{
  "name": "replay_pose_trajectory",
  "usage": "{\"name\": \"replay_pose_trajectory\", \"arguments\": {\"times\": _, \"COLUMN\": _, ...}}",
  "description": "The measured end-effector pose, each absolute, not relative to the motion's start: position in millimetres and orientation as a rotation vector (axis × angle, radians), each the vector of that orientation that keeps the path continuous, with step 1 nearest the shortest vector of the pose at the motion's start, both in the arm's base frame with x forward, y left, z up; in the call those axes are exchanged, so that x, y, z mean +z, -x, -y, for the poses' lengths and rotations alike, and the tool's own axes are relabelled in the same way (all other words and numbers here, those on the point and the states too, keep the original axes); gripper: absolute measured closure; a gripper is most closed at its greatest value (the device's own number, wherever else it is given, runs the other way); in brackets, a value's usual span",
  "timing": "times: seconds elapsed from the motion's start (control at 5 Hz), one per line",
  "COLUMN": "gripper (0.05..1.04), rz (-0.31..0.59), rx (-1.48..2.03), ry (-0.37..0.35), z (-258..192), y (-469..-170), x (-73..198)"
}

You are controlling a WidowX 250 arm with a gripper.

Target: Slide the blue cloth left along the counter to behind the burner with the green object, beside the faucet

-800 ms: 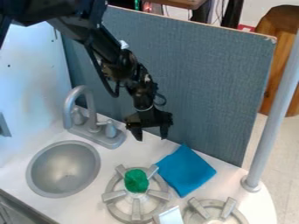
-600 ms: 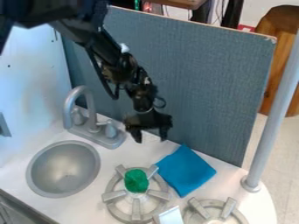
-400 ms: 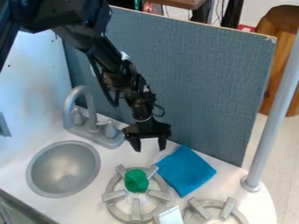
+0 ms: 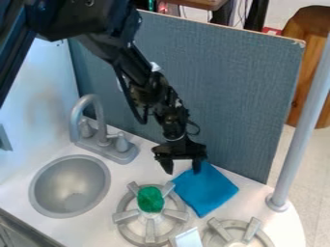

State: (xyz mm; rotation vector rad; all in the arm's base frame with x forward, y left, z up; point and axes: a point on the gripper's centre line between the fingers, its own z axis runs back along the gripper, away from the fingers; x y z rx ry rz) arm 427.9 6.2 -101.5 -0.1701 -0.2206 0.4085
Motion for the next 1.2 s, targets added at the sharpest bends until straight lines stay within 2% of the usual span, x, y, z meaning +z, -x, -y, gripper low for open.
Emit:
{"name": "replay_pose_trajectory", "arguments": {"times": 0.2, "gripper": 0.083, "rz": 0.252, "rx": 0.335, "ry": 0.165, "z": 15.0, "y": -445.1, "x": -90.4}}
{"name": "replay_pose_trajectory", "arguments": {"times": 0.6, "gripper": 0.083, "rz": 0.246, "rx": 0.186, "ry": 0.105, "z": 65.1, "y": -458.9, "x": -106.6}}
{"name": "replay_pose_trajectory", "arguments": {"times": 0.8, "gripper": 0.083, "rz": 0.225, "rx": 0.181, "ry": 0.078, "z": 63.3, "y": -460.7, "x": -124.7}}
{"name": "replay_pose_trajectory", "arguments": {"times": 1.2, "gripper": 0.083, "rz": 0.229, "rx": 0.196, "ry": 0.066, "z": 59.9, "y": -456.5, "x": -132.5}}
